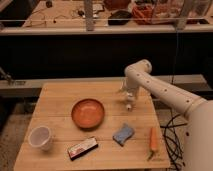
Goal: Stand the bottle upright
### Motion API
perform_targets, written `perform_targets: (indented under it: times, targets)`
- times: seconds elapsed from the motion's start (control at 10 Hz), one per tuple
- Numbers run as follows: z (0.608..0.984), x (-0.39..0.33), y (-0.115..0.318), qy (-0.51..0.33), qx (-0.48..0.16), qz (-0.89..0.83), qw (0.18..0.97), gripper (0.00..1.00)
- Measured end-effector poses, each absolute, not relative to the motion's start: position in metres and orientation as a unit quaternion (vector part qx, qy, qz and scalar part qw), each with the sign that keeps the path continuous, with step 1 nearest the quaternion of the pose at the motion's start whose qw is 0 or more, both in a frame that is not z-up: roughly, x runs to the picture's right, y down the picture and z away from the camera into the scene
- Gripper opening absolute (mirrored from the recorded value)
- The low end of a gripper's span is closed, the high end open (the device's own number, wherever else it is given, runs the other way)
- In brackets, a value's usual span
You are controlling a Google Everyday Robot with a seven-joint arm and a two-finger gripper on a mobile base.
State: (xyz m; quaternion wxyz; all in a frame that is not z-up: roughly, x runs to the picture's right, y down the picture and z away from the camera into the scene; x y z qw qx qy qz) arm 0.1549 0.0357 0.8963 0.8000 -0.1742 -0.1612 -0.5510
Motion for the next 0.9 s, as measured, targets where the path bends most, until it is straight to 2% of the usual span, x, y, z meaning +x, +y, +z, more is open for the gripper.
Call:
perform_targets:
  times: [0.9]
  targets:
    - [0.911,0.168,0.060,-0.162,-0.181,-0.592,0.769,0.80]
